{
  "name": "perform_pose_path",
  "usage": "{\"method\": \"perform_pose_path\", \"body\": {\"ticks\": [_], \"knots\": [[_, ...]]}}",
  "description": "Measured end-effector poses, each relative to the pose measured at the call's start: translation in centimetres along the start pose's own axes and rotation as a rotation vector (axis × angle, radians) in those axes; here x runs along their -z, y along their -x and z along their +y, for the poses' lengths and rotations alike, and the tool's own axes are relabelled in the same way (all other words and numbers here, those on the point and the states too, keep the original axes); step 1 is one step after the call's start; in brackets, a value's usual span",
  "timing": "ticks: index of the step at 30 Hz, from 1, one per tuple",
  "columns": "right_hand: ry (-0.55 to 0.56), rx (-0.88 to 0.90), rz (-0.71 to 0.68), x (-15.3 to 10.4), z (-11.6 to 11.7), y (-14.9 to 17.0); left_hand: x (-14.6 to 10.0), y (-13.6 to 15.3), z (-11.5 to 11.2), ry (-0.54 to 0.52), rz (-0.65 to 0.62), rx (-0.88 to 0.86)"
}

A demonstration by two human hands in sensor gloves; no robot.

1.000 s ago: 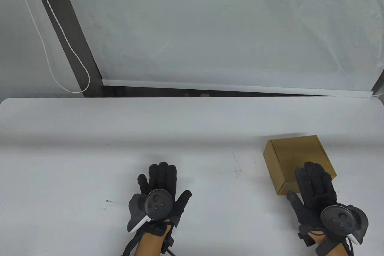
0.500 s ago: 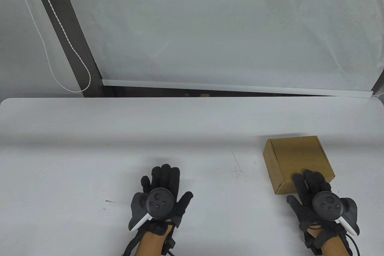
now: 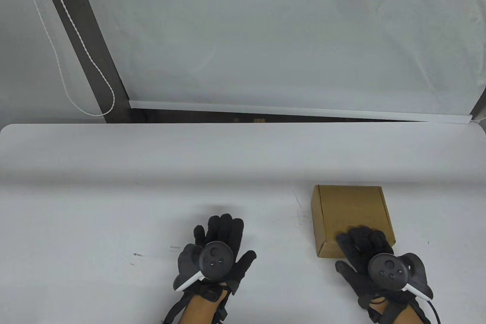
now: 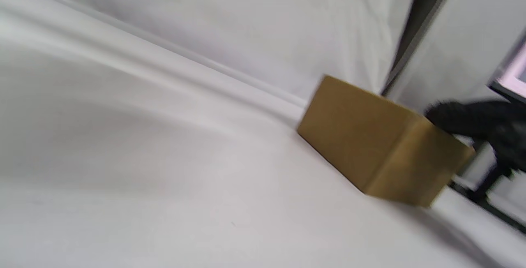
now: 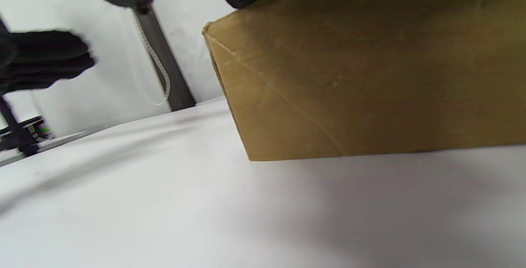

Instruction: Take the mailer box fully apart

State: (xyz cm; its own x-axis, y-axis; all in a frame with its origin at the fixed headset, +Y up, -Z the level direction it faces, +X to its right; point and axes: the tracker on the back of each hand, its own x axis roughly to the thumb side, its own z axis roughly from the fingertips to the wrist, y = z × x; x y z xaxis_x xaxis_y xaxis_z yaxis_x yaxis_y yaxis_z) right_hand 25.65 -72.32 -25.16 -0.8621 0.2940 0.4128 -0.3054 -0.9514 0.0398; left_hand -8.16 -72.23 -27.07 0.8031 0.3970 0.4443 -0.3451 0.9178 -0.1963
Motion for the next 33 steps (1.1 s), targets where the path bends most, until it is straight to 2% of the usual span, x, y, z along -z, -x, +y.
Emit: {"method": "perform_pose_path", "body": {"ticks": [2, 6, 9, 13, 18, 21, 24, 26, 31, 33], "knots": [[-0.017, -0.041, -0.064, 0.2, 0.5, -1.8, 0.4, -1.5, -0.5, 0.012, -0.059, 0.007], [-0.044, -0.015, -0.157, 0.1, 1.6, -4.6, 0.5, -4.4, -1.3, 0.007, -0.216, -0.028], [-0.048, -0.011, -0.205, 0.0, 2.0, -5.7, 0.6, -5.5, -1.5, 0.0, -0.257, -0.014], [-0.09, 0.083, -0.258, -0.2, 2.4, -7.0, 0.9, -5.7, -2.4, 0.068, -0.258, 0.031], [-0.182, 0.291, -0.315, -0.2, 2.7, -7.4, 1.5, -5.0, -3.8, 0.225, -0.191, 0.07], [-0.124, 0.357, -0.323, 0.0, 1.5, -6.0, 1.5, -4.8, -3.5, 0.192, -0.18, 0.041], [0.048, 0.36, -0.222, -0.1, -0.3, -2.7, 1.3, -4.4, -3.2, 0.18, -0.173, 0.007], [0.084, 0.314, -0.108, -0.3, -1.0, -0.1, 1.3, -4.1, -3.0, 0.171, -0.177, -0.018], [-0.03, 0.317, 0.158, -0.9, 0.0, 5.4, 1.0, -2.8, -2.2, 0.088, -0.087, -0.086], [-0.079, 0.371, 0.171, -0.7, 0.7, 6.2, 0.9, -2.0, -2.3, 0.115, -0.027, -0.115]]}}
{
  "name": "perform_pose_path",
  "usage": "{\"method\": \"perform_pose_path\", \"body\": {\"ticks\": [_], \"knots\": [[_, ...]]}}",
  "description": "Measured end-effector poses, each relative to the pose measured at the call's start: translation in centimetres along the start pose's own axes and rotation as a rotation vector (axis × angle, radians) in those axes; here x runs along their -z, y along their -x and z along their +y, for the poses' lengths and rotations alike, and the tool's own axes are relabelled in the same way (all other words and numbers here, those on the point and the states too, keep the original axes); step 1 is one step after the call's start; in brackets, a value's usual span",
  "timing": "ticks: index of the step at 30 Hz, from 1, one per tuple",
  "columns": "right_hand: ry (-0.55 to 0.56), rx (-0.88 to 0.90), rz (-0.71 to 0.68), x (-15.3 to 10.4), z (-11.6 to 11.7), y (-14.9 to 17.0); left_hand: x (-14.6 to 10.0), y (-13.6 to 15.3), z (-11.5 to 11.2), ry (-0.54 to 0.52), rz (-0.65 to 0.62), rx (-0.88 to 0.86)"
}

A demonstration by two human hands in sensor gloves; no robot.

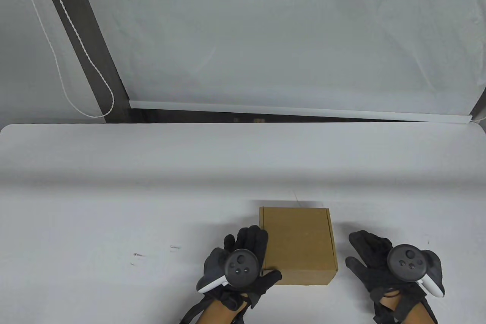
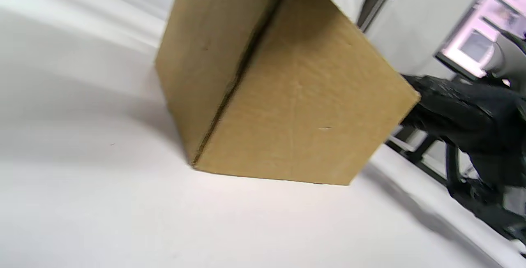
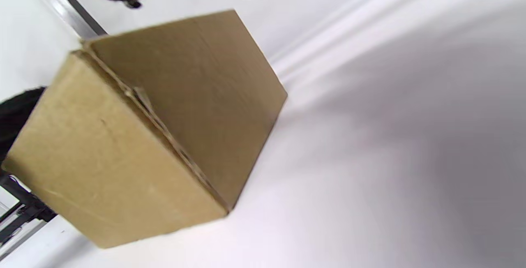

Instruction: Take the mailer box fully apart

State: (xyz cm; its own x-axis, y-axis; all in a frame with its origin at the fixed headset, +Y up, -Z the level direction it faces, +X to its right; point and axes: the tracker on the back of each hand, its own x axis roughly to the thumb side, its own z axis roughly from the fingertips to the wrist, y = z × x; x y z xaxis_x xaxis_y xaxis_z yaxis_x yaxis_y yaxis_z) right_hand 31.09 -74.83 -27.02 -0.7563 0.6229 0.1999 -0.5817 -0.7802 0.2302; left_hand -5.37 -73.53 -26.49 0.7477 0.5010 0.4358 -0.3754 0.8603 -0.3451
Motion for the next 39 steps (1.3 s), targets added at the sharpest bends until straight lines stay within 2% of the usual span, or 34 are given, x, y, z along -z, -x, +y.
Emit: {"method": "perform_pose_path", "body": {"ticks": [3, 5, 7, 12, 14, 16, 20, 22, 24, 28, 32, 33, 34, 35, 36, 37, 39], "knots": [[-0.159, 0.16, -0.005, 0.4, 1.4, 0.2, -0.1, 0.9, -0.8, 0.154, 0.112, -0.103], [-0.229, 0.21, -0.037, 0.5, 2.3, -0.3, 0.1, 1.3, -1.4, 0.239, 0.114, -0.185], [-0.248, 0.232, -0.067, 0.6, 2.6, -0.9, 0.4, 1.3, -1.7, 0.257, 0.085, -0.226], [-0.196, 0.426, -0.176, 0.2, 2.5, -2.4, 0.2, 0.6, -0.8, 0.158, -0.039, -0.242], [-0.134, 0.489, -0.217, 0.0, 1.9, -2.5, 0.1, 0.7, -0.2, 0.088, -0.093, -0.297], [-0.045, 0.559, -0.274, -0.2, 1.1, -2.8, -0.2, 0.6, 0.4, -0.048, -0.165, -0.373], [0.118, 0.633, -0.354, -0.6, 0.0, -3.3, -0.6, 0.2, 1.2, -0.164, -0.266, -0.416], [0.176, 0.647, -0.359, -0.9, -0.3, -3.3, -0.9, -0.1, 1.6, -0.26, -0.298, -0.432], [0.129, 0.631, -0.402, -0.7, -0.5, -3.4, -1.2, -1.1, 2.2, -0.381, -0.391, -0.448], [0.161, 0.559, -0.413, -0.9, -0.6, -3.8, -1.5, -2.2, 2.1, -0.362, -0.425, -0.375], [0.149, 0.592, -0.417, -1.0, -0.9, -4.1, -1.5, -2.4, 1.9, -0.468, -0.369, -0.433], [0.153, 0.579, -0.404, -1.0, -0.8, -4.1, -1.4, -2.3, 1.9, -0.448, -0.348, -0.435], [0.139, 0.529, -0.359, -0.8, -0.5, -4.1, -1.1, -1.9, 1.5, -0.378, -0.285, -0.427], [0.101, 0.497, -0.315, -0.6, -0.1, -3.9, -0.8, -1.5, 1.1, -0.296, -0.231, -0.408], [0.04, 0.461, -0.247, -0.4, 0.4, -3.4, -0.5, -1.1, 0.4, -0.171, -0.189, -0.395], [-0.039, 0.496, -0.153, -0.2, 1.3, -2.4, -0.4, -0.8, 0.1, -0.076, -0.233, -0.432], [-0.056, 0.666, -0.141, 0.1, 2.0, -1.7, -0.3, -0.9, 0.2, -0.117, -0.256, -0.474]]}}
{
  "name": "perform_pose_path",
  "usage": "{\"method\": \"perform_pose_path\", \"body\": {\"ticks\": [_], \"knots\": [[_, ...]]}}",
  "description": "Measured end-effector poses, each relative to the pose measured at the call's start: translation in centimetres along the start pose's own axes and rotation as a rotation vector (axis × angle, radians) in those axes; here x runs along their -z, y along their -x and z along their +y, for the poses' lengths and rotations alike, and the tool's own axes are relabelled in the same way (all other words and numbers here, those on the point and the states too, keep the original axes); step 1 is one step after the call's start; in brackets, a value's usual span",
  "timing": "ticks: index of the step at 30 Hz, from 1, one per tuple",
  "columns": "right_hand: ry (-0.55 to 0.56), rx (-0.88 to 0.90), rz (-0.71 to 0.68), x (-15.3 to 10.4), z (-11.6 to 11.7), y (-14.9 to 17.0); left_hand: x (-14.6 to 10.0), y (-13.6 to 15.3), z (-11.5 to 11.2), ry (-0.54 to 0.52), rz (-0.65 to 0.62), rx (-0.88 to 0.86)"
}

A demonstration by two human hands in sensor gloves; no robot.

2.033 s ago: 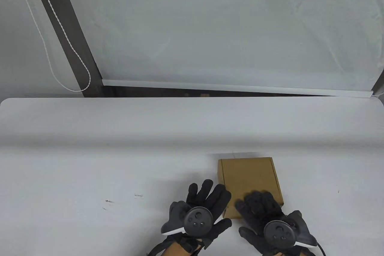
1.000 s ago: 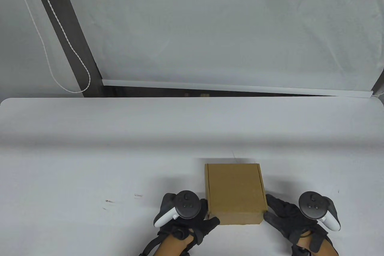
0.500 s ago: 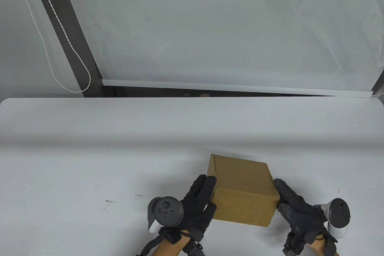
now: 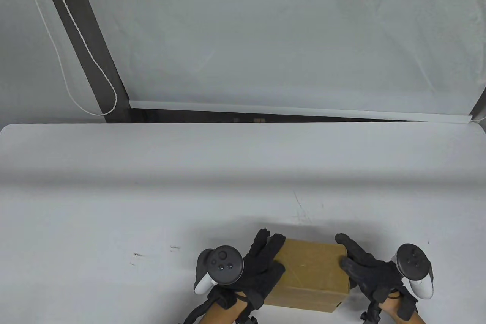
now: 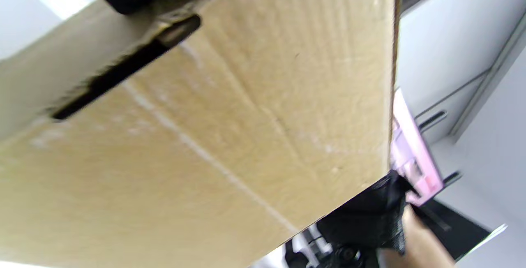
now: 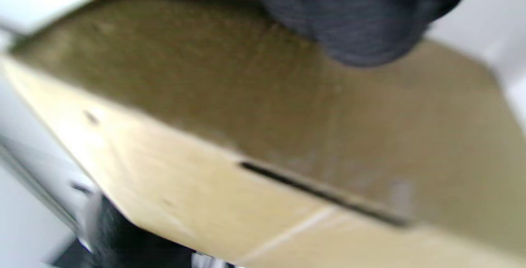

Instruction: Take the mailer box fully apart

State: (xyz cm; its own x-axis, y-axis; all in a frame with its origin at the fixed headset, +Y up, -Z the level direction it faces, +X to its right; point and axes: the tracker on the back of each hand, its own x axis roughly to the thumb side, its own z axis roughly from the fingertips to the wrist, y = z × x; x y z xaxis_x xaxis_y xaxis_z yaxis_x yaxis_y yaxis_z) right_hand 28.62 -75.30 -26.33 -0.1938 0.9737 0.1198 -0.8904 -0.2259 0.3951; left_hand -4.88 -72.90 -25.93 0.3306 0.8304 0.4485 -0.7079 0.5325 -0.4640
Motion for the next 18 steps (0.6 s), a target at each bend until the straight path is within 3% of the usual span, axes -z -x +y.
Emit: {"method": "perform_pose_path", "body": {"ticks": [4, 10, 14, 18], "knots": [[0.025, -0.082, 0.003, -0.2, -0.2, -0.1, 0.0, -0.5, -0.2, 0.15, 0.004, 0.034], [0.1, -0.274, -0.124, -0.4, -0.2, -2.3, -0.1, -1.7, 0.7, 0.172, 0.014, 0.252], [-0.014, -0.367, -0.287, -0.6, 0.5, -4.3, -0.1, -1.9, 0.8, 0.141, 0.004, 0.275], [-0.191, -0.514, -0.191, -0.4, 1.6, -4.3, 0.0, -2.0, 0.9, 0.085, -0.024, 0.287]]}}
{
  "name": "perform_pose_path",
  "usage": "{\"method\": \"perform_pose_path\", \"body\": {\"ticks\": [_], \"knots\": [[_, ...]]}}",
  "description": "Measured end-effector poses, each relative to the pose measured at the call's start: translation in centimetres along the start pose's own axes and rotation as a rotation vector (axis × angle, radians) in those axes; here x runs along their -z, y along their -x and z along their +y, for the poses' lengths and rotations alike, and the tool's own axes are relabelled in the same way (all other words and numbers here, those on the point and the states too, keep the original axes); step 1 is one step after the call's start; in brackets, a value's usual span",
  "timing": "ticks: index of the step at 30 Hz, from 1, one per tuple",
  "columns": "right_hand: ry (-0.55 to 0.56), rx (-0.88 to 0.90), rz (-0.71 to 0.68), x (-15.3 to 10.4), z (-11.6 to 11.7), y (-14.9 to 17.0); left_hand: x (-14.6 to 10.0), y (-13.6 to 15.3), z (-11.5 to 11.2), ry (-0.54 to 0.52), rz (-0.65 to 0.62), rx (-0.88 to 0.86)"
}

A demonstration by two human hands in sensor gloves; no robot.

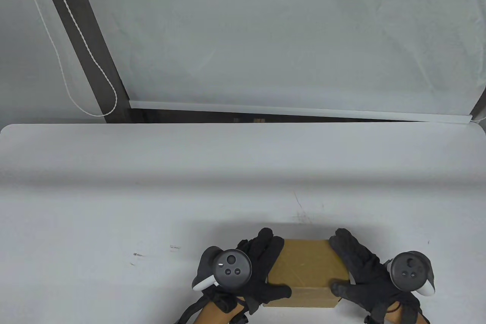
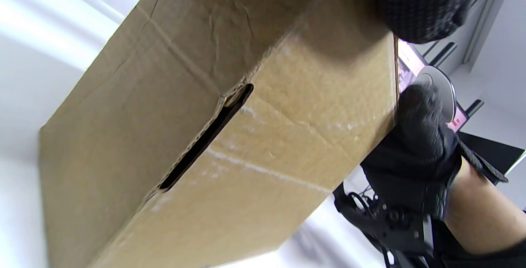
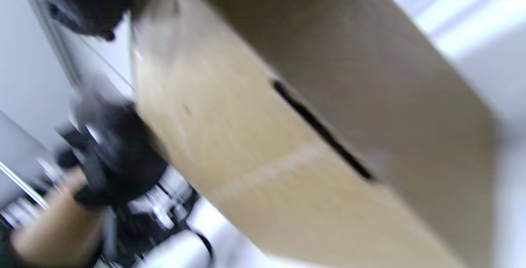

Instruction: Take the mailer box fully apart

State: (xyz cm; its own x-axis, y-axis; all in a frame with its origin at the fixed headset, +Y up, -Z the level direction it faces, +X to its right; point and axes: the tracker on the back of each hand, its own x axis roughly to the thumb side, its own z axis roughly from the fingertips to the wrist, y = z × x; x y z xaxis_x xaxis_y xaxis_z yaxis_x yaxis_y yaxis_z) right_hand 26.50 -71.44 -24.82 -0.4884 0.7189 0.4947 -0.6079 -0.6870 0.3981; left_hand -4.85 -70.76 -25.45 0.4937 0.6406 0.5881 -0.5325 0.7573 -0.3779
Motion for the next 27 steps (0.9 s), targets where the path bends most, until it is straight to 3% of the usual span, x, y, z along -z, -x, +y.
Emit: {"method": "perform_pose_path", "body": {"ticks": [2, 9, 11, 15, 18, 22, 24, 27], "knots": [[0.07, 0.022, -0.035, 0.1, -0.3, -0.3, -0.1, 0.0, 0.5, -0.06, -0.009, -0.015], [0.028, 0.056, -0.06, 0.0, -0.5, -0.1, -0.4, -0.9, 0.9, -0.181, -0.027, 0.052], [0.013, 0.058, -0.07, -0.1, -0.6, 0.0, -0.6, -0.9, 1.3, -0.261, -0.034, 0.023], [0.081, 0.164, -0.084, -0.1, -0.6, -0.4, -0.9, -0.3, 1.5, -0.312, -0.033, -0.037], [0.255, 0.184, -0.059, -0.3, -0.8, -0.6, -0.9, 0.4, 1.0, -0.274, -0.047, -0.104], [0.43, 0.186, -0.006, -1.0, -1.3, -0.6, -0.4, 0.8, -0.1, -0.108, -0.041, -0.104], [0.52, 0.204, 0.013, -1.3, -1.4, -0.8, -0.2, 0.7, -0.4, -0.115, -0.052, -0.112], [0.54, 0.194, 0.006, -1.3, -1.7, -1.0, -0.2, 0.8, -0.3, -0.146, -0.041, -0.177]]}}
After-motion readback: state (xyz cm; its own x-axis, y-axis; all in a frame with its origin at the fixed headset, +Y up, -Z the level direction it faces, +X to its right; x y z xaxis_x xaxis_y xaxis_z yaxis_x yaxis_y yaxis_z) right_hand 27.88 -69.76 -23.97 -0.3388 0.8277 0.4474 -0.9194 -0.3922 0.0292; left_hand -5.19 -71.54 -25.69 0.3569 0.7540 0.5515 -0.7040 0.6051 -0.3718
